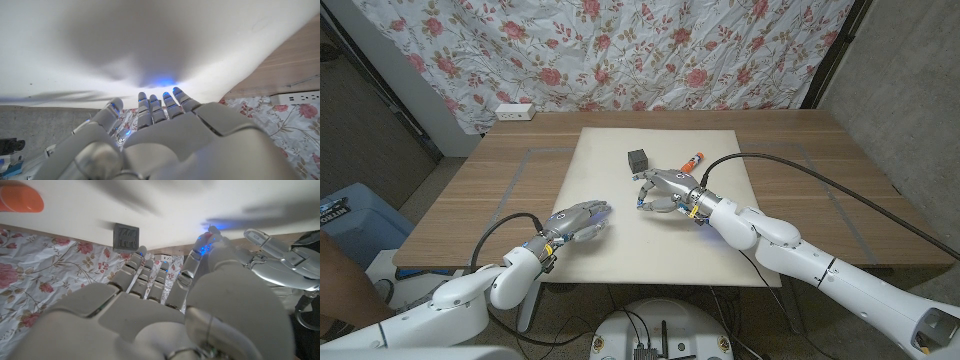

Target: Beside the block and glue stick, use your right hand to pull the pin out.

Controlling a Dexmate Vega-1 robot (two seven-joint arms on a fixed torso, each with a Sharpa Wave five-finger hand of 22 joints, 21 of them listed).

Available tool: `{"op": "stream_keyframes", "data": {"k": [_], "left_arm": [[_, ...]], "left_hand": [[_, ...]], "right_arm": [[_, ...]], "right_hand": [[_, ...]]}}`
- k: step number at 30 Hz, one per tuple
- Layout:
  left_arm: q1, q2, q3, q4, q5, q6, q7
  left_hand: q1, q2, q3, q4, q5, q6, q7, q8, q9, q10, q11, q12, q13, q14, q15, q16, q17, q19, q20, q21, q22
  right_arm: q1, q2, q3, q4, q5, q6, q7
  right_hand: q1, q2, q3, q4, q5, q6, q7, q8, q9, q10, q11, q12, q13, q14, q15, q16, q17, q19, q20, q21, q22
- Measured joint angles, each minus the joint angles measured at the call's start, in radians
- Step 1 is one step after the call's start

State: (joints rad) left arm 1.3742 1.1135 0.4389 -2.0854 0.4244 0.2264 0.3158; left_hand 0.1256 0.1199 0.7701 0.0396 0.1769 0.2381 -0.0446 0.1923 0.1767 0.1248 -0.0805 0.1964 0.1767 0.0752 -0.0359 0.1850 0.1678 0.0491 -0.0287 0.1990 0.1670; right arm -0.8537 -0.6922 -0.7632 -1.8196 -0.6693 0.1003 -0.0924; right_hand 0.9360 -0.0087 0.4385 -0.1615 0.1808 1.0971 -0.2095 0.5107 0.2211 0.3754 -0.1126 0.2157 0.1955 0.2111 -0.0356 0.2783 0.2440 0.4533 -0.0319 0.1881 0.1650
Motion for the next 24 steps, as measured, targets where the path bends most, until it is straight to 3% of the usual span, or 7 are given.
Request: {"op": "stream_keyframes", "data": {"k": [11, 24], "left_arm": [[0.046, 0.008, -0.056, -0.033, -0.021, 0.007, 0.041], [0.070, -0.021, -0.107, -0.028, -0.058, -0.021, 0.079]], "left_hand": [[0.000, 0.000, 0.000, 0.000, 0.000, 0.005, -0.005, 0.000, 0.000, 0.000, 0.000, 0.000, 0.000, 0.000, 0.000, 0.000, 0.002, 0.005, -0.005, 0.000, 0.000], [0.000, 0.000, -0.004, 0.004, 0.000, 0.005, -0.006, -0.004, 0.000, 0.005, -0.005, 0.000, 0.000, 0.007, 0.000, 0.000, 0.002, 0.014, -0.007, 0.000, 0.000]], "right_arm": [[0.000, 0.003, 0.002, -0.009, 0.007, -0.018, -0.004], [-0.005, -0.005, 0.014, -0.033, 0.006, -0.070, 0.004]], "right_hand": [[0.000, 0.000, -0.004, 0.004, 0.000, 0.000, 0.000, 0.000, 0.000, 0.004, -0.004, 0.000, 0.000, 0.000, 0.000, 0.007, 0.000, 0.000, 0.000, 0.000, 0.000], [0.004, 0.004, -0.004, 0.004, -0.003, 0.000, 0.000, -0.002, -0.001, 0.005, -0.005, 0.000, 0.000, 0.000, 0.000, 0.007, 0.000, 0.000, 0.000, 0.000, 0.000]]}}
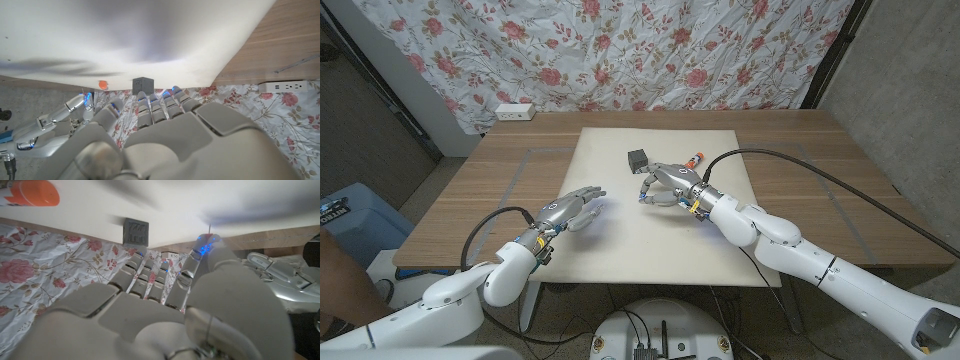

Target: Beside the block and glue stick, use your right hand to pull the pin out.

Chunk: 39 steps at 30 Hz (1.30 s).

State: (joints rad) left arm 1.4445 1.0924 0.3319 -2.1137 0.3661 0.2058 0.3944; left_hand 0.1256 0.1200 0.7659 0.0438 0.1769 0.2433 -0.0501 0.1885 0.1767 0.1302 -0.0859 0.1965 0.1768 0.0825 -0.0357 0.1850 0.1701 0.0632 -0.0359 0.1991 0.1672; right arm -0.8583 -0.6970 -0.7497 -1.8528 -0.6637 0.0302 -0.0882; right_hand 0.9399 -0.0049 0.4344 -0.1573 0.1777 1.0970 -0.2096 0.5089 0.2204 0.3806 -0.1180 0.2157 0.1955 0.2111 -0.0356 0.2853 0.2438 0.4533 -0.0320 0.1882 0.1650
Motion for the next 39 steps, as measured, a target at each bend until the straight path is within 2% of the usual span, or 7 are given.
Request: {"op": "stream_keyframes", "data": {"k": [12, 22, 25, 39], "left_arm": [[0.000, -0.046, -0.028, 0.038, -0.044, -0.054, 0.034], [-0.003, -0.095, -0.054, 0.087, -0.093, -0.108, 0.062], [-0.007, -0.107, -0.060, 0.103, -0.109, -0.128, 0.067], [-0.041, -0.174, -0.086, 0.184, -0.187, -0.221, 0.078]], "left_hand": [[0.000, 0.000, 0.001, 0.016, 0.000, -0.006, -0.006, -0.004, 0.000, 0.000, 0.000, -0.002, 0.000, 0.000, 0.000, 0.000, 0.000, 0.011, 0.000, 0.000, 0.000], [0.000, 0.000, 0.001, 0.016, 0.000, -0.006, -0.006, -0.004, 0.000, 0.000, 0.000, -0.004, 0.000, 0.000, 0.000, -0.004, -0.003, 0.020, 0.002, 0.000, 0.000], [0.000, 0.000, 0.001, 0.015, 0.000, -0.006, -0.006, -0.004, 0.000, 0.000, 0.000, -0.004, 0.000, 0.000, 0.000, -0.004, -0.003, 0.020, 0.002, 0.000, 0.000], [0.000, 0.000, 0.001, 0.015, 0.000, -0.008, -0.004, -0.004, 0.000, 0.000, 0.000, -0.004, 0.000, 0.000, 0.000, -0.004, -0.003, 0.020, 0.001, 0.000, 0.000]], "right_arm": [[-0.010, -0.009, 0.008, -0.038, -0.020, -0.062, 0.012], [-0.021, -0.008, 0.009, -0.067, -0.047, -0.135, 0.023], [-0.023, -0.008, 0.006, -0.074, -0.055, -0.151, 0.027], [-0.022, -0.006, -0.016, -0.095, -0.105, -0.226, 0.052]], "right_hand": [[0.000, 0.000, -0.005, -0.005, 0.000, 0.000, 0.000, -0.003, -0.003, 0.004, -0.004, 0.000, 0.000, 0.007, -0.007, 0.000, 0.004, 0.000, 0.000, 0.000, 0.000], [0.000, 0.000, -0.010, -0.001, -0.001, 0.002, -0.002, -0.004, -0.005, 0.007, -0.007, 0.000, 0.000, 0.011, -0.003, 0.000, 0.005, 0.000, 0.000, 0.000, 0.000], [0.000, 0.000, -0.010, -0.001, -0.001, 0.002, -0.002, -0.006, -0.004, 0.011, -0.003, 0.000, 0.000, 0.013, -0.002, 0.000, 0.005, 0.008, 0.008, 0.001, 0.000], [0.000, 0.000, -0.009, -0.001, -0.001, 0.002, -0.002, -0.008, -0.004, 0.018, -0.007, 0.000, 0.000, 0.013, -0.002, 0.008, 0.005, 0.007, 0.007, 0.001, 0.000]]}}
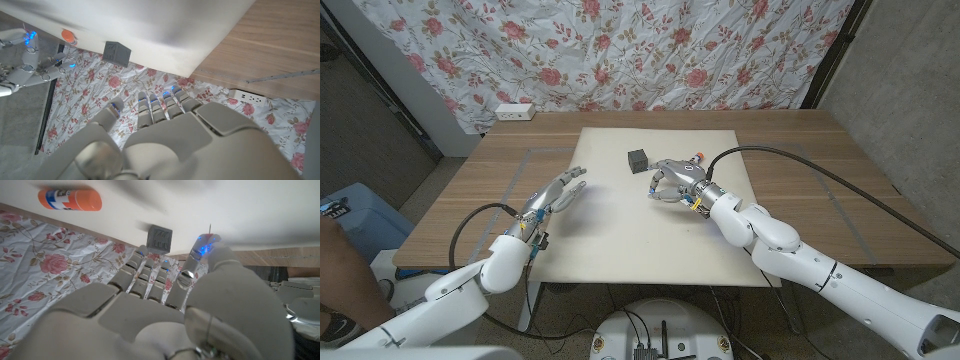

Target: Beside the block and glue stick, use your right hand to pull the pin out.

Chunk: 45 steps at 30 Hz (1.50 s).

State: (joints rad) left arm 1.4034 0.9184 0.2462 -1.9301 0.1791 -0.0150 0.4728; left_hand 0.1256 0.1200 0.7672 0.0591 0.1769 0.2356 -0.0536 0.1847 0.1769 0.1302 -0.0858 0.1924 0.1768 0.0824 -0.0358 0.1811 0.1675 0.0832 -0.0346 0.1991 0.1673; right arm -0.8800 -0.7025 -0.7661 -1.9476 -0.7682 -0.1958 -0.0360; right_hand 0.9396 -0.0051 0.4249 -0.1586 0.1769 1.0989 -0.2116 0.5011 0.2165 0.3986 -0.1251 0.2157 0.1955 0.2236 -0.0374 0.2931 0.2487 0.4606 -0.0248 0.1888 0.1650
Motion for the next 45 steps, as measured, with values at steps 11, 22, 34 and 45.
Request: {"op": "stream_keyframes", "data": {"k": [11, 22, 34, 45], "left_arm": [[-0.032, -0.043, -0.002, 0.048, -0.037, -0.047, 0.002], [-0.066, -0.086, 0.013, 0.106, -0.066, -0.096, 0.009], [-0.114, -0.140, 0.027, 0.187, -0.111, -0.172, 0.019], [-0.167, -0.196, 0.043, 0.273, -0.159, -0.236, 0.020]], "left_hand": [[0.000, 0.000, 0.000, 0.000, 0.000, 0.000, 0.000, 0.000, 0.000, 0.000, 0.000, 0.000, 0.000, 0.000, 0.000, 0.000, 0.000, 0.003, -0.003, 0.000, 0.000], [0.000, 0.000, 0.000, 0.000, 0.000, 0.000, 0.000, 0.000, 0.000, 0.000, 0.000, 0.000, 0.000, 0.000, 0.000, 0.000, 0.000, 0.003, -0.003, 0.000, 0.000], [0.000, 0.000, 0.000, 0.000, 0.000, -0.004, 0.004, 0.000, 0.000, 0.000, 0.000, 0.000, 0.000, 0.000, 0.000, 0.000, 0.000, 0.003, -0.003, 0.000, 0.000], [0.000, 0.000, 0.000, 0.000, 0.000, -0.007, 0.007, -0.004, 0.000, -0.004, 0.004, 0.000, 0.000, 0.000, 0.000, -0.004, 0.000, 0.003, -0.003, 0.000, 0.000]], "right_arm": [[0.004, -0.009, -0.018, -0.021, -0.056, -0.056, 0.037], [0.004, -0.022, -0.037, -0.055, -0.147, -0.118, 0.094], [-0.001, -0.031, -0.050, -0.078, -0.251, -0.165, 0.160], [-0.003, -0.033, -0.051, -0.081, -0.311, -0.176, 0.197]], "right_hand": [[0.000, 0.000, 0.000, 0.000, 0.005, 0.000, 0.000, -0.004, 0.000, 0.003, 0.004, 0.000, 0.000, 0.007, -0.004, 0.000, 0.000, 0.000, 0.000, 0.000, 0.000], [0.000, 0.000, -0.007, 0.001, 0.005, 0.003, -0.003, -0.002, -0.001, 0.011, -0.004, 0.000, 0.000, 0.011, 0.000, 0.004, 0.000, 0.000, 0.000, 0.000, 0.000], [0.000, 0.000, -0.007, 0.001, 0.004, 0.003, -0.003, -0.002, -0.001, 0.011, -0.004, 0.000, 0.000, 0.012, -0.002, 0.008, 0.005, 0.000, 0.000, 0.000, 0.000], [0.000, 0.000, -0.007, 0.001, 0.004, 0.003, -0.003, -0.002, 0.000, 0.018, -0.011, 0.000, 0.000, 0.022, -0.003, 0.008, 0.005, 0.000, 0.000, 0.000, 0.000]]}}
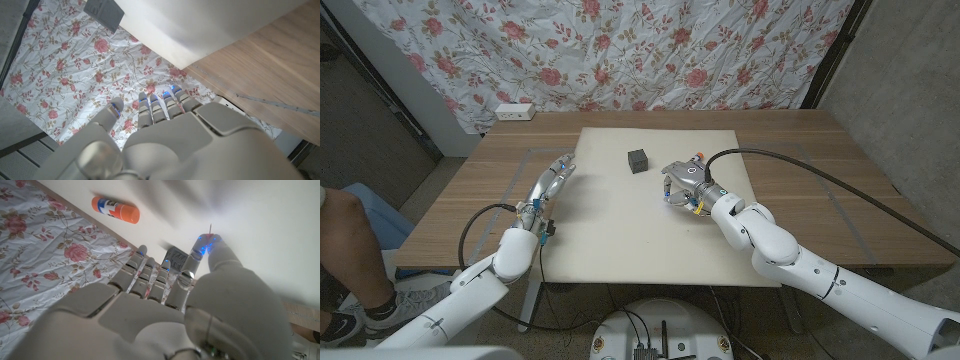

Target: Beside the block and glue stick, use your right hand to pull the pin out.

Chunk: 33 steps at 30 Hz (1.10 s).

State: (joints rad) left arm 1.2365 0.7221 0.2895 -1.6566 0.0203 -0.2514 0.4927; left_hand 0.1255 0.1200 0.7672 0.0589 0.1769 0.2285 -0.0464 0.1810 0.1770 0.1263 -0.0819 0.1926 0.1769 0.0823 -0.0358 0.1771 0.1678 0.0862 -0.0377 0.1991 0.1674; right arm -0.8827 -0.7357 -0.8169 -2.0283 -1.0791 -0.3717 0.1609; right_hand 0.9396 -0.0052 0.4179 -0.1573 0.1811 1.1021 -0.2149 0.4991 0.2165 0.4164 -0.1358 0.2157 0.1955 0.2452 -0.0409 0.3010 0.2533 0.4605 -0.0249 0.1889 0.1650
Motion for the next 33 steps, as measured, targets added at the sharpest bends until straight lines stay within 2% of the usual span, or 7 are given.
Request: {"op": "stream_keyframes", "data": {"k": [13, 15, 18, 21, 24, 28, 33], "left_arm": [[-0.053, -0.057, 0.014, 0.084, -0.075, -0.079, -0.018], [-0.060, -0.063, 0.016, 0.097, -0.081, -0.088, -0.018], [-0.074, -0.074, 0.019, 0.119, -0.086, -0.102, -0.018], [-0.087, -0.083, 0.023, 0.140, -0.090, -0.115, -0.017], [-0.100, -0.089, 0.027, 0.159, -0.093, -0.127, -0.017], [-0.116, -0.097, 0.034, 0.185, -0.096, -0.143, -0.018], [-0.142, -0.110, 0.044, 0.220, -0.096, -0.164, -0.018]], "left_hand": [[0.000, 0.000, 0.000, 0.000, 0.000, 0.000, 0.000, 0.000, 0.000, 0.000, 0.000, 0.000, 0.000, 0.000, 0.000, 0.000, 0.000, 0.004, 0.004, 0.000, 0.000], [0.000, 0.000, 0.000, 0.000, 0.000, 0.000, 0.000, 0.000, 0.000, 0.000, 0.000, 0.000, 0.000, 0.000, 0.000, 0.000, 0.000, 0.004, 0.004, 0.000, 0.000], [0.000, 0.000, 0.000, 0.000, 0.000, 0.000, 0.000, 0.000, 0.000, 0.004, 0.004, 0.000, 0.000, 0.000, 0.000, 0.000, 0.000, 0.004, 0.004, 0.000, 0.000], [0.000, 0.000, 0.000, 0.000, 0.000, 0.003, 0.002, 0.000, 0.000, 0.004, 0.004, 0.000, 0.000, 0.000, 0.000, 0.000, 0.000, 0.004, 0.004, 0.000, 0.000], [0.000, 0.000, 0.000, 0.000, 0.000, 0.004, 0.004, 0.000, 0.000, 0.004, 0.004, 0.000, 0.000, 0.000, 0.000, 0.000, 0.000, 0.004, 0.004, 0.000, 0.000], [0.000, 0.000, 0.003, -0.003, 0.000, 0.004, 0.004, 0.000, 0.000, 0.004, 0.004, 0.000, 0.000, 0.000, 0.000, 0.000, 0.000, 0.009, -0.002, 0.000, 0.000], [0.000, 0.000, 0.003, -0.003, 0.000, 0.004, 0.004, 0.000, 0.000, 0.008, 0.000, 0.000, 0.000, 0.000, 0.000, 0.000, 0.000, 0.009, -0.002, 0.000, 0.000]], "right_arm": [[0.006, 0.005, 0.001, 0.015, -0.050, 0.003, 0.036], [0.011, 0.008, 0.000, 0.020, -0.057, 0.006, 0.041], [0.017, 0.013, -0.003, 0.028, -0.067, 0.012, 0.048], [0.021, 0.017, -0.005, 0.035, -0.075, 0.014, 0.052], [0.025, 0.022, -0.008, 0.041, -0.084, 0.015, 0.058], [0.029, 0.025, -0.010, 0.045, -0.091, 0.016, 0.064], [0.033, 0.027, -0.011, 0.047, -0.098, 0.019, 0.081]], "right_hand": [[0.008, -0.008, -0.007, -0.007, 0.000, -0.005, -0.006, -0.001, 0.000, 0.004, 0.004, -0.005, 0.002, 0.000, 0.000, 0.000, 0.000, 0.000, 0.000, 0.000, 0.000], [0.008, -0.008, -0.011, -0.006, 0.000, -0.016, -0.015, -0.009, 0.000, 0.000, 0.008, -0.005, 0.002, 0.000, 0.000, 0.000, 0.000, 0.000, 0.000, 0.000, 0.000], [0.017, -0.017, -0.015, -0.009, 0.000, -0.037, -0.006, -0.015, 0.002, -0.002, 0.009, -0.008, 0.002, 0.000, 0.000, 0.000, 0.000, 0.000, 0.000, 0.000, 0.000], [0.007, -0.028, -0.020, -0.004, 0.005, -0.051, -0.007, -0.015, 0.005, -0.009, 0.016, -0.012, 0.002, 0.000, 0.000, 0.000, 0.000, 0.000, 0.000, 0.000, 0.000], [-0.004, -0.038, -0.021, -0.004, 0.005, -0.072, -0.006, -0.027, 0.007, -0.016, 0.023, -0.013, 0.002, 0.000, 0.000, 0.000, 0.000, 0.000, 0.000, 0.000, 0.000], [-0.004, -0.038, -0.024, -0.003, 0.007, -0.096, -0.005, -0.035, 0.007, -0.022, 0.029, -0.016, 0.002, 0.000, 0.000, 0.000, 0.000, -0.005, 0.005, 0.000, 0.000], [-0.012, -0.065, -0.032, -0.001, 0.012, -0.139, -0.005, -0.051, 0.009, -0.049, 0.048, -0.024, 0.002, -0.011, 0.000, -0.012, 0.000, -0.011, 0.011, -0.004, 0.000]]}}
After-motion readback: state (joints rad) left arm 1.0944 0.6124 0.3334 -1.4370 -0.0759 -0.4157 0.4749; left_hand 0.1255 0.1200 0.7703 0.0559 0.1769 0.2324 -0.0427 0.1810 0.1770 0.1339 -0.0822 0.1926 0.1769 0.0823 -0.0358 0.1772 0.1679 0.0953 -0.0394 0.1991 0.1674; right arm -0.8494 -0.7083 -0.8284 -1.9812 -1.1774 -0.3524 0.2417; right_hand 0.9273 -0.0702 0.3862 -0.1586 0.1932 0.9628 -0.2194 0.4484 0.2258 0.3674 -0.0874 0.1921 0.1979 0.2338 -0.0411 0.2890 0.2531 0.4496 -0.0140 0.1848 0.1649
